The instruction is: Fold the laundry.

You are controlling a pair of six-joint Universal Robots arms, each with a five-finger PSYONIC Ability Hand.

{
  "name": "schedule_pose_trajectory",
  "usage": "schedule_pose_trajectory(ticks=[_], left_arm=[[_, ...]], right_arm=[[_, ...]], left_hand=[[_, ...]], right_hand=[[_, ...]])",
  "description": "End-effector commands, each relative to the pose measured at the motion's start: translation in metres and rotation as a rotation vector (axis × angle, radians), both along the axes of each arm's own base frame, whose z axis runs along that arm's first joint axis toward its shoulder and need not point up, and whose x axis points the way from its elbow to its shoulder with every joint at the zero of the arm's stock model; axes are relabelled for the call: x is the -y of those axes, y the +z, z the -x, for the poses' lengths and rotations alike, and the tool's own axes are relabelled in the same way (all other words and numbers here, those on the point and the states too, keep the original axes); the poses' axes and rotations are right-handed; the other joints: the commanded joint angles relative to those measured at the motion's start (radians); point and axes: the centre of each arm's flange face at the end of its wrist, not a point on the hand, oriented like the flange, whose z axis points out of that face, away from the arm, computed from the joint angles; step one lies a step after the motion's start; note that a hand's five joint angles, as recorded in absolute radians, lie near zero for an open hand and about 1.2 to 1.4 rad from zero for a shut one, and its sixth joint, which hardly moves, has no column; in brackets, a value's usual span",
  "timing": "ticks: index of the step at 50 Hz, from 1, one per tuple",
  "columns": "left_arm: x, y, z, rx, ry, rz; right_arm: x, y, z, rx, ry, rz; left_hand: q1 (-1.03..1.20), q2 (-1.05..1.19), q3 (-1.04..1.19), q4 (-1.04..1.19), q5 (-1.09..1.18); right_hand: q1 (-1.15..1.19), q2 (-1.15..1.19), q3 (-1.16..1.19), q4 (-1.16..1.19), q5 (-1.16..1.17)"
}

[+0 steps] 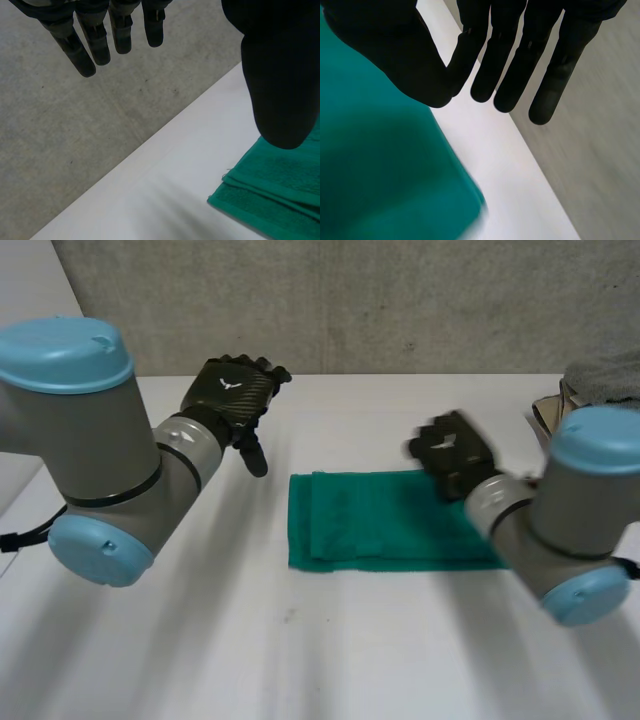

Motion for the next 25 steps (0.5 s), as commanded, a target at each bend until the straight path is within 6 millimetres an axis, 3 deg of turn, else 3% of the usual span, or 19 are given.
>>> schedule_pose_trajectory(ticks=[1, 4, 10, 13, 25], left_arm=[[0.0, -0.006, -0.01, -0.009, 0.02, -0.036], [-0.001, -0.009, -0.01, -0.016, 0.012, -0.051], [-0.002, -0.011, -0.005, -0.032, -0.015, -0.061], [-0.005, -0.012, -0.002, -0.032, -0.025, -0.06], [-0.008, -0.017, 0.004, -0.025, -0.035, -0.058]], right_arm=[[-0.045, -0.019, -0.048, 0.037, 0.238, -0.049], [-0.028, -0.014, -0.033, 0.13, 0.099, -0.104], [0.018, 0.011, 0.028, 0.452, -0.205, -0.245], [0.022, 0.011, 0.048, 0.51, -0.254, -0.339], [0.018, -0.022, 0.071, 0.342, -0.279, -0.428]], left_hand=[[-0.017, -0.035, -0.039, -0.026, -0.051], [-0.017, -0.035, -0.039, -0.026, -0.051], [-0.017, -0.035, -0.039, -0.026, -0.051], [-0.017, -0.035, -0.039, -0.026, -0.051], [-0.017, -0.035, -0.039, -0.026, -0.051]], right_hand=[[-0.974, -1.002, -1.01, -1.02, -1.006], [-0.974, -1.002, -1.01, -1.02, -1.006], [-0.974, -1.002, -1.01, -1.02, -1.006], [-0.974, -1.002, -1.01, -1.02, -1.006], [-0.974, -1.002, -1.01, -1.02, -1.006]])
